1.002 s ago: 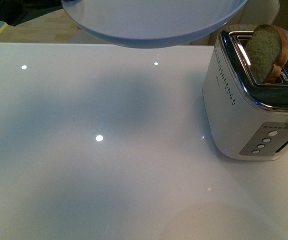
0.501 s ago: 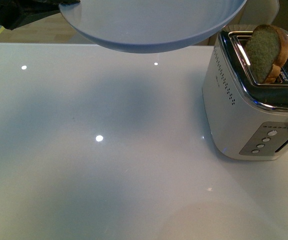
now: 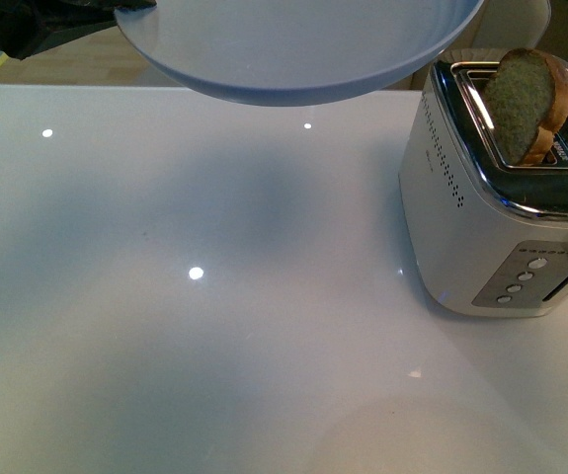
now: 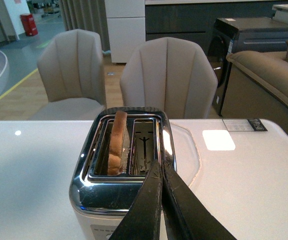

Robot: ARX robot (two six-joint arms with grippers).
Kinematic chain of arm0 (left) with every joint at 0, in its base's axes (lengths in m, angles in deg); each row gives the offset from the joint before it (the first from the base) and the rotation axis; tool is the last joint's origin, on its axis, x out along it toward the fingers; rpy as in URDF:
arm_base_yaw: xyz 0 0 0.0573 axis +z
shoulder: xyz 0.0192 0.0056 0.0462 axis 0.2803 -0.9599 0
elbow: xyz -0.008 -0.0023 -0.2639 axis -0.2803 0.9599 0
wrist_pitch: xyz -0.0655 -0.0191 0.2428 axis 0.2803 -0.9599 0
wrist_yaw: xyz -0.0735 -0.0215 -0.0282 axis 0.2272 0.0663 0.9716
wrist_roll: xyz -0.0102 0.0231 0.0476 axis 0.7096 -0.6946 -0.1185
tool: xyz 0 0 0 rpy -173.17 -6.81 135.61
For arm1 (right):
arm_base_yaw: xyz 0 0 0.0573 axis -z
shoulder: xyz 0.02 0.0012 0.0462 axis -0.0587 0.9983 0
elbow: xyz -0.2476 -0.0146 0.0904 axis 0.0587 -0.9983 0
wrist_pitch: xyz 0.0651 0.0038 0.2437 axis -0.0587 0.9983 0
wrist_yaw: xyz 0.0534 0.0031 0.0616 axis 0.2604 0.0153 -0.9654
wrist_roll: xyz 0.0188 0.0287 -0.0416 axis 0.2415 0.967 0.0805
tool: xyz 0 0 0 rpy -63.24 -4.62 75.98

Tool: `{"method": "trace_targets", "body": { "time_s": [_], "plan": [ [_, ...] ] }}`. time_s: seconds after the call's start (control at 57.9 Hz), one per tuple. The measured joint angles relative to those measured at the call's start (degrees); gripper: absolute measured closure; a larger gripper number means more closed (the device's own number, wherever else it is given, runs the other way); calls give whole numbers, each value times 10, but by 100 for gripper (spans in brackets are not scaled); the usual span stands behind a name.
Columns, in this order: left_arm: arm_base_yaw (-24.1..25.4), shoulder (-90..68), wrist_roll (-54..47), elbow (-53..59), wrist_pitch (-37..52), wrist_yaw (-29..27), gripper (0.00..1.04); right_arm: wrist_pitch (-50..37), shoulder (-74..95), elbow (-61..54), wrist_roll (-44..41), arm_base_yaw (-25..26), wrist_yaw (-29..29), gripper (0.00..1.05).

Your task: Left arm holds plate, right arm toasts bread

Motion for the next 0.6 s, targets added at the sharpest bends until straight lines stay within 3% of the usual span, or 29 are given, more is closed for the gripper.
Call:
{"method": "trace_targets", "body": {
  "time_s": [0.604],
  "plan": [
    [-8,0,-2,0,0,-6,102,157,-162,0,0,0,0,103]
  ]
}}
